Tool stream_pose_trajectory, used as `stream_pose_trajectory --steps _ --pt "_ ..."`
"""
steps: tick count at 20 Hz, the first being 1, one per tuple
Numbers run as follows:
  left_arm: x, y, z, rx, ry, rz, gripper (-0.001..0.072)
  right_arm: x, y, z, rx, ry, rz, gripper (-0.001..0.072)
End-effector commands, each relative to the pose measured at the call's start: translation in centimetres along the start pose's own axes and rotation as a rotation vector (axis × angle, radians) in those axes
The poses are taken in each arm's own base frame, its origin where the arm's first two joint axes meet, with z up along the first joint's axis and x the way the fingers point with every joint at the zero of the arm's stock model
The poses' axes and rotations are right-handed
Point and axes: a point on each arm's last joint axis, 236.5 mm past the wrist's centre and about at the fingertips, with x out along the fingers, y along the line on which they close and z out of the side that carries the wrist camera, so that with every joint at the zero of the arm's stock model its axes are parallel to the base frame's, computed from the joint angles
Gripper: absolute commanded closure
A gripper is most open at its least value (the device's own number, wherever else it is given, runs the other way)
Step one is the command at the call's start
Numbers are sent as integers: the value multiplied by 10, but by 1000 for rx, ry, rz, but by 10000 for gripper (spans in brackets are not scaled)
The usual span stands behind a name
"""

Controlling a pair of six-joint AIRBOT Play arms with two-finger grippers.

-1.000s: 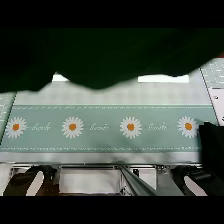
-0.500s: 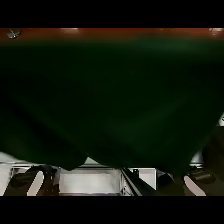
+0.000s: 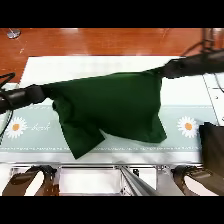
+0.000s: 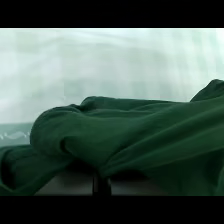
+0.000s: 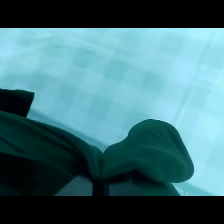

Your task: Fold the shirts.

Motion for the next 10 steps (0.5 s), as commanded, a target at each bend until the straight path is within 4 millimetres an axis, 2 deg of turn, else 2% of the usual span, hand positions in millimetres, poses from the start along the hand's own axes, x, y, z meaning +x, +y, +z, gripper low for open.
stream_pose_trajectory --steps 1,4,7,8,9,10 --pt "53 47 24 -57 -107 97 685 85 -30 38 104 -1 12 684" --pt "87 63 27 -118 -73 111 685 141 -41 66 218 18 60 684" --pt "111 65 16 -213 -5 77 680 175 -38 70 336 56 142 681" --pt "115 65 11 -223 18 71 573 179 -35 66 374 77 191 514" --pt "115 64 8 -217 41 67 175 176 -34 63 379 98 232 177" --pt "111 65 5 -213 64 65 2 168 -40 56 367 127 252 84"
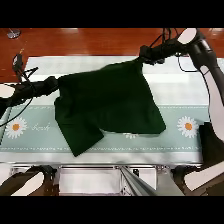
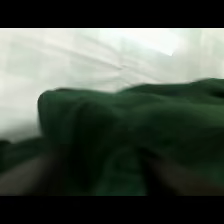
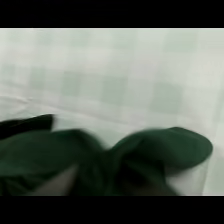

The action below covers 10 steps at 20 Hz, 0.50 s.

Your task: Fold the shirts.

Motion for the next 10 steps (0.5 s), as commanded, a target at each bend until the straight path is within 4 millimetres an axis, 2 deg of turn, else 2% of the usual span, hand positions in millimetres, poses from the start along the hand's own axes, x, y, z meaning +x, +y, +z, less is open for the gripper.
stream_pose_trajectory --steps 1,3,6,7,8,10 --pt "3 7 -13 -13 106 -5 3 -6 -11 -13 62 110 100 84" --pt "-20 31 -24 2 225 40 4 -49 -50 -32 46 209 38 84" --pt "-55 85 -50 -97 364 120 5 -128 -130 -70 57 342 -216 84" --pt "-63 99 -64 -147 401 127 4 -151 -154 -79 109 328 -288 84" --pt "-68 110 -80 -201 435 131 5 -164 -166 -88 158 290 -302 84" --pt "-69 124 -117 -304 492 115 5 -170 -181 -112 250 185 -279 84"
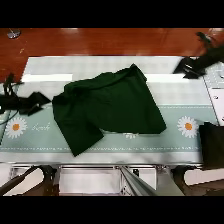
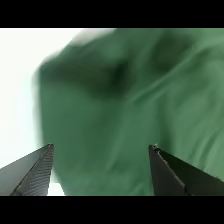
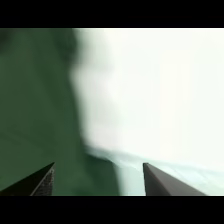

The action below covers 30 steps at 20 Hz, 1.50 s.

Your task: Fold the shirts.

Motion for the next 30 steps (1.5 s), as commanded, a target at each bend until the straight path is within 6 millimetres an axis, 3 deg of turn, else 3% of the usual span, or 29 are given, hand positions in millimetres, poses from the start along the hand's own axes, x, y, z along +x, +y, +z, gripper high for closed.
stream_pose_trajectory --steps 1,3,5,8,11,16,17,18,19,21,24,28,30 --pt "10 28 -57 -146 145 -69 5 -4 -46 -52 150 -76 3 84" --pt "21 14 -58 -182 93 -196 5 18 -38 -88 202 -118 96 84" --pt "31 18 -54 -222 52 -200 5 37 -26 -122 237 -103 159 84" --pt "43 22 -48 -186 25 -168 5 50 -13 -156 244 -76 203 84" --pt "57 18 -57 -167 74 -162 5 55 -11 -170 251 -63 205 85" --pt "80 11 -75 -141 161 -153 13 54 -8 -169 263 -67 219 84" --pt "80 9 -74 -127 158 -150 197 54 -9 -169 268 -68 217 85" --pt "79 7 -72 -101 157 -158 595 53 -13 -169 277 -71 209 84" --pt "75 3 -69 -70 158 -171 685 51 -19 -169 293 -75 201 84" --pt "68 -4 -64 -43 163 -194 685 51 -37 -179 312 -49 139 84" --pt "65 -9 -62 -26 169 -207 685 62 -67 -218 390 76 -2 84" --pt "65 -9 -62 -26 168 -205 685 88 -53 -247 455 149 75 84" --pt "66 -9 -61 -24 166 -203 685 94 -47 -240 473 137 121 84"
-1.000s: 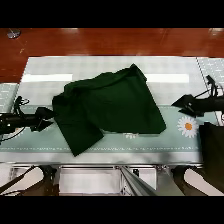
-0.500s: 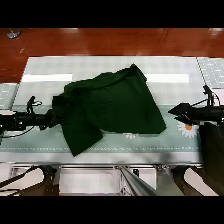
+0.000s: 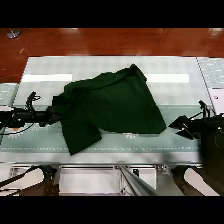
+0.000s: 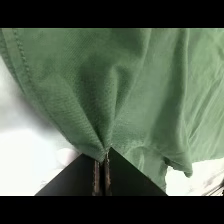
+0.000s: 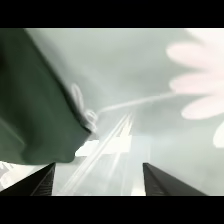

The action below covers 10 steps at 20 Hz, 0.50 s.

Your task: Fold the shirts.

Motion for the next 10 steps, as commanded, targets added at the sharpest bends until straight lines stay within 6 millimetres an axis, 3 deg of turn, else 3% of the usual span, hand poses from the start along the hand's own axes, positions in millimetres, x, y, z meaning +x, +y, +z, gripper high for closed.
stream_pose_trajectory --steps 1,7,9,10 --pt "0 -1 1 5 -1 0 685 14 9 -2 44 22 72 84" --pt "0 -1 1 5 -3 1 685 51 47 0 -19 69 138 84" --pt "0 -1 1 -5 -1 0 685 60 71 6 -57 65 160 109" --pt "0 -1 1 -14 1 -1 685 62 84 8 -95 68 164 315"
